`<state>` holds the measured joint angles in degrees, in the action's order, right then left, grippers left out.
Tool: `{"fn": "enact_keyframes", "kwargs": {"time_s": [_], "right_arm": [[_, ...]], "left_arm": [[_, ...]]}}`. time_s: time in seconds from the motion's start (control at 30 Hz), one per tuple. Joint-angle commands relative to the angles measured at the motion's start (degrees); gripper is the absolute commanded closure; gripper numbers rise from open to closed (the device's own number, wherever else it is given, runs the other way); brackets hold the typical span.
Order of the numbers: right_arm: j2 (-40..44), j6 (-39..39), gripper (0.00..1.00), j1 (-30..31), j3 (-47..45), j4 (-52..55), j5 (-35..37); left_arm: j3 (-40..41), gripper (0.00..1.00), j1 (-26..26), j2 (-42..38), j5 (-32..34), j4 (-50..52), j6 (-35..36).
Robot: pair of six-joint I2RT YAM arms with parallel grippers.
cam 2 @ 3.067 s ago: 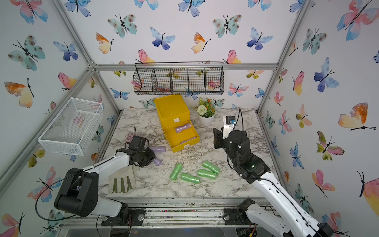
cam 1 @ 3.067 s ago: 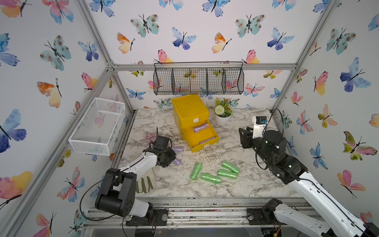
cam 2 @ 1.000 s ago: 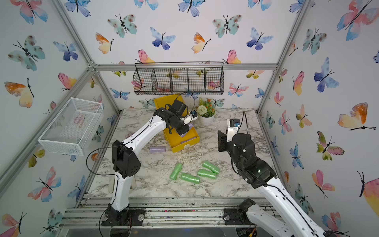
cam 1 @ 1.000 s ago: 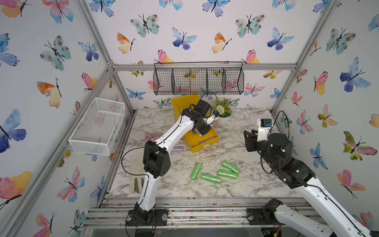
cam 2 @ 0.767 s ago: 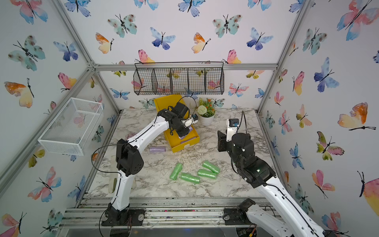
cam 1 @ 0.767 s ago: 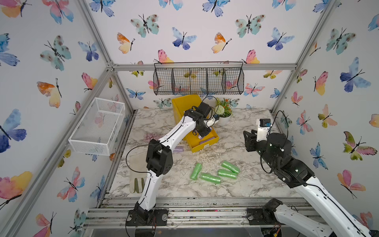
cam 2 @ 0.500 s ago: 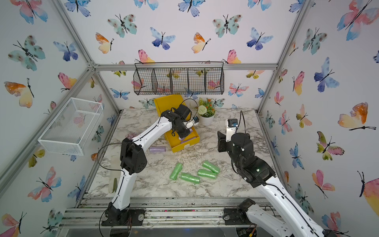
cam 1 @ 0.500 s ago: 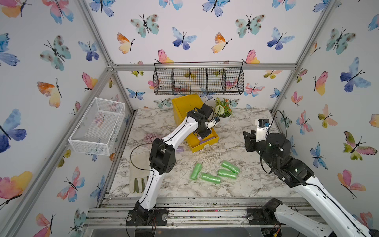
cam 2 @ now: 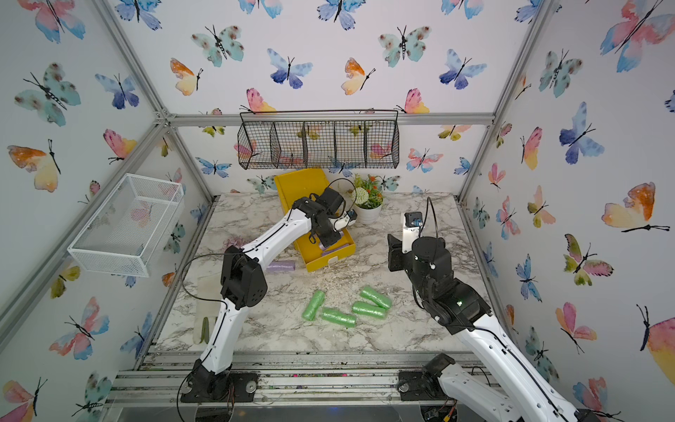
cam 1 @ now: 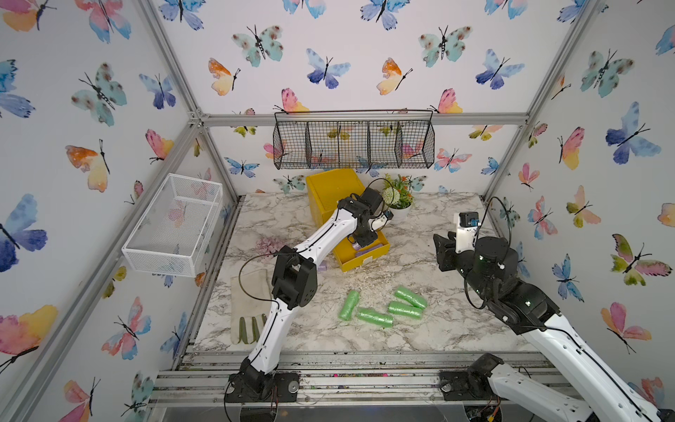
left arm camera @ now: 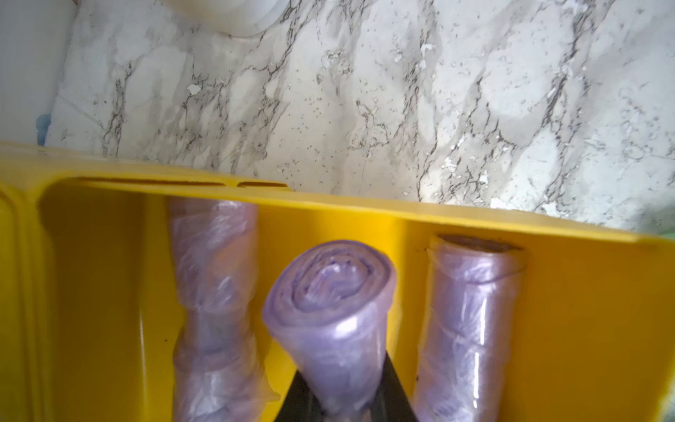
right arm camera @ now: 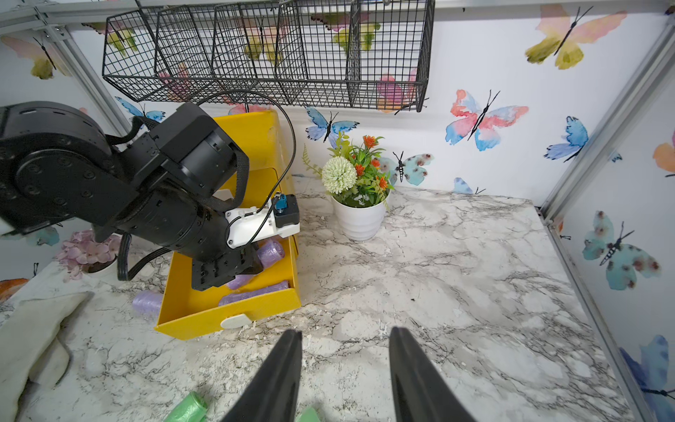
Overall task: Sort the rolls of trash bags by color and place them into the drawer
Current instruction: Place the roll of trash bags in the drawer.
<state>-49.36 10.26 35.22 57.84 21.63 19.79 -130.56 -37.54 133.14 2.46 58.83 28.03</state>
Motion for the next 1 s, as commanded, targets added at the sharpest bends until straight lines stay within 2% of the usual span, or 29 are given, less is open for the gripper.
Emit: {"fn": "enact_keyframes", "kwargs": {"time_s": [0.0, 0.13, 0.23, 0.33, 0.67, 0.97], "right_arm": [[0.93, -0.77, 0.55, -0.24, -0.01, 0.26, 1.37], [0.94, -0.79, 0.55, -0.24, -0.18, 0.26, 1.48], [0.76, -0.73, 0.55, -0.24, -0.19, 0.25, 1.30], [0.67, -0.73, 0.55, -0.24, -0.21, -0.01, 1.22], [-0.12, -0.01, 0.55, -0.24, 0.28, 0.08, 0.69], [-0.45, 0.40, 0.55, -0.24, 0.61, -0.36, 0.09]], "left_arm": [[-0.91, 0.85, -0.25, 1.16, 1.83, 0.09, 0.34], [-1.10, 0.82, -0.25, 0.73, 2.33, -0.34, 0.53], [-0.93, 0.74, -0.25, 0.29, 2.81, -0.84, 0.52], [-0.66, 0.71, -0.26, -0.15, 3.16, -1.16, 0.53], [0.43, 0.64, -0.41, -1.82, 3.52, -2.71, 0.77], [1.46, 0.62, -1.35, -4.65, 4.34, -3.85, 1.44]]}}
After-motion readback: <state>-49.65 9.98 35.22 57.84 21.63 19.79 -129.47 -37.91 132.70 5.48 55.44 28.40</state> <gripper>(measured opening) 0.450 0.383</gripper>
